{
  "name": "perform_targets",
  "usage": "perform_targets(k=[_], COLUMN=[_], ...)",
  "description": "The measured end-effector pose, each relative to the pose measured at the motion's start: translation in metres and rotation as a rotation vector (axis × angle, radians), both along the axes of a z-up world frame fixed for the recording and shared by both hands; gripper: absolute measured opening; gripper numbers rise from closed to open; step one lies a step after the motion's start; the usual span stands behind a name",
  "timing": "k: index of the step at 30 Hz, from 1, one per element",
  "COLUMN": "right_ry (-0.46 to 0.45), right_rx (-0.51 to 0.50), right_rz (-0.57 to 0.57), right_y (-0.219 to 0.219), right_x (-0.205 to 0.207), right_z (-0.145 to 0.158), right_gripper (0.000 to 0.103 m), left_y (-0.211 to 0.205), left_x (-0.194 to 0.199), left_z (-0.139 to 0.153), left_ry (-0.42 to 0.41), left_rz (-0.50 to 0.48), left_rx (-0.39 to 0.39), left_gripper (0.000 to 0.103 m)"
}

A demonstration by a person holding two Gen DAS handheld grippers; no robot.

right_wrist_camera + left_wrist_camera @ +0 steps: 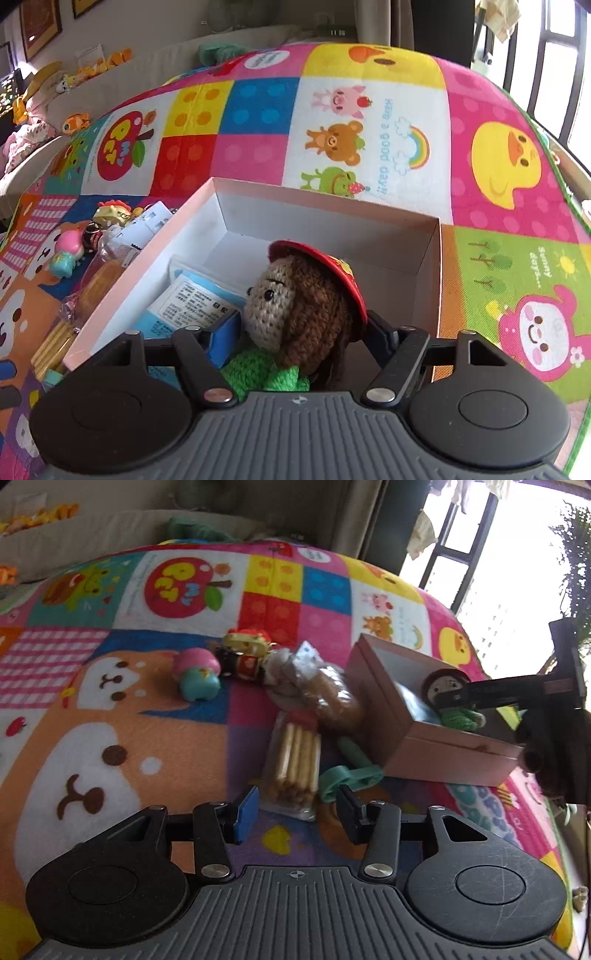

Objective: Organize objects
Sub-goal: 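Grasp the clear biscuit-stick pack with the left tool while the right tool releases the doll in the box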

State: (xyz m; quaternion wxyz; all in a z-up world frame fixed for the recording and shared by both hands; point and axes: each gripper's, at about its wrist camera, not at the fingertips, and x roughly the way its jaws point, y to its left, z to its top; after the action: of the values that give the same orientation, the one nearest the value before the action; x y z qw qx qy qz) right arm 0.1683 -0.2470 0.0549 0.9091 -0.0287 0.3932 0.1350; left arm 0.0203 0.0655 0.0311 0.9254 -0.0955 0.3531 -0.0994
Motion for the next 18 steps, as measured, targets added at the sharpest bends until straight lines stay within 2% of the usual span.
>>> perform_targets(k=[1, 3, 4, 5, 8, 11, 18], right_ry=[-0.024, -0.083, -0.118, -0.157, -0.219, -0.212, -0.08], right_rx=[-0.003, -0.023, -0.029, -0.03, -0.023, -0.029, -0.044], right_rz=[-0.012, -0.049, -0.063, -0.074, -0.069, -0.043, 0.029], right_y=[-0.002, -0.004, -0.007, -0.009, -0.009, -0.002, 0.029], right_x=[-0.006, -0.021, -0.033, -0.048, -0.088, -0.123, -0.162], right_z=[0.006, 0.021, 0.029, 0.036, 0.044, 0.033, -0.024], right_gripper=[0.088, 0.09, 0.094, 0.103, 0.103, 0.103, 0.103], left_y=[0.001, 0.002, 0.002, 0.003, -0.001, -0.01, -0.029], left_x=[0.0, 0.001, 0.001, 0.002, 0.013, 0.031, 0.065], left_z=[-0.001, 0.001, 0.003, 0.004, 0.006, 0.003, -0.021], left_ry=[-0.001, -0.016, -0.026, -0.034, -0.047, -0.039, 0.027], left_rz=[0.007, 0.016, 0.017, 0.016, -0.003, -0.024, -0.026], left_rx=[0.008, 0.02, 0.022, 0.02, 0.028, 0.052, 0.118], left_gripper=[0.051, 0.051, 0.051, 0.051, 0.051, 0.051, 0.05])
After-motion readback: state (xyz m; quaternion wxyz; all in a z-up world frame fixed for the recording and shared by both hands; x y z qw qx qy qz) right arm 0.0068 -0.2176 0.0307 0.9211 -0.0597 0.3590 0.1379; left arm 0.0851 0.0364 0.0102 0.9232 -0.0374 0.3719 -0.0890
